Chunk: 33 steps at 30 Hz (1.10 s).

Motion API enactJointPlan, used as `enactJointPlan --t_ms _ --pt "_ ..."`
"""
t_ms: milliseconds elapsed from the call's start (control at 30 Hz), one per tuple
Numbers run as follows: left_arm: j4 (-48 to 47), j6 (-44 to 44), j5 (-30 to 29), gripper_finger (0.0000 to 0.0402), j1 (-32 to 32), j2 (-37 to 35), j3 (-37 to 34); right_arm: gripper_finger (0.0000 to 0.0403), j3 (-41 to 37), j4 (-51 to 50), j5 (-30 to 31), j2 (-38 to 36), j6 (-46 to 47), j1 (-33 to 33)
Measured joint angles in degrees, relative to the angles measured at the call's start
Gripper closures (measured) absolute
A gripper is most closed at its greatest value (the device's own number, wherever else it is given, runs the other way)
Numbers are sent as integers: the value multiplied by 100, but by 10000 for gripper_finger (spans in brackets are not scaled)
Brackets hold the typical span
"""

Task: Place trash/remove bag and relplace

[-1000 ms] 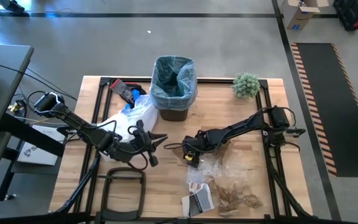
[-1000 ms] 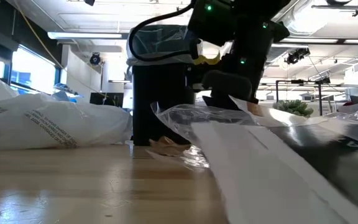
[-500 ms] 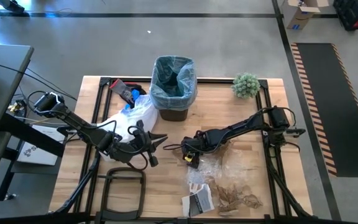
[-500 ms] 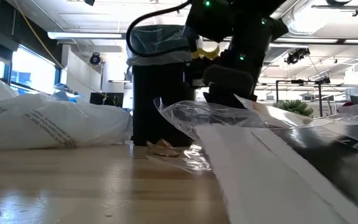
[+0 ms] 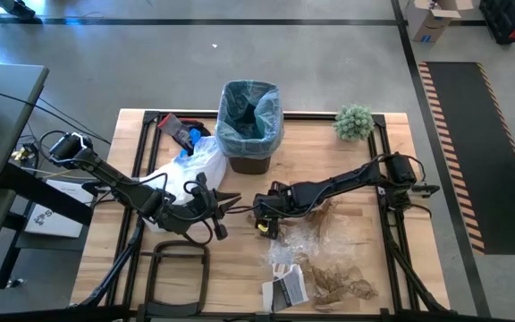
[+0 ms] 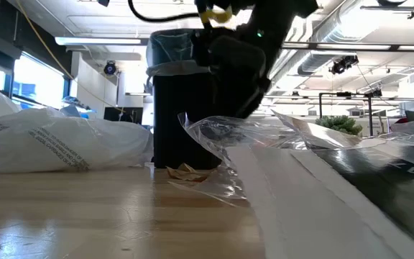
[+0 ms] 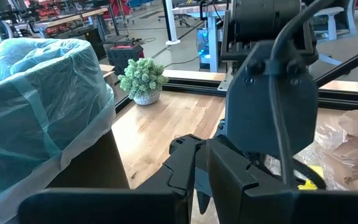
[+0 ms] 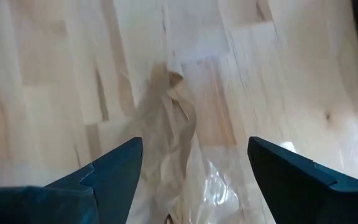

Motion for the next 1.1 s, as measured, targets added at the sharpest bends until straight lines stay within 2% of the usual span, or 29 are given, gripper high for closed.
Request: enactJointPlan --t_ms 133,367,567,733,900,1100 --pt "0 0 -1 378 0 0 0 123 89 2 250 0 -96 -1" --pt "0 0 -1 378 0 0 0 123 90 -76 243 -25 -146 -11" --pt "0 2 -2 378 0 0 0 123 100 -311 171 -564 -91 4" --pt "-16 2 0 378 0 0 0 123 67 -650 -138 -873 50 0" --pt "-18 1 0 378 0 0 0 120 46 -611 -330 -572 61 -32" --pt "-19 -1 0 378 0 0 0 87 41 -712 -772 -81 354 -252"
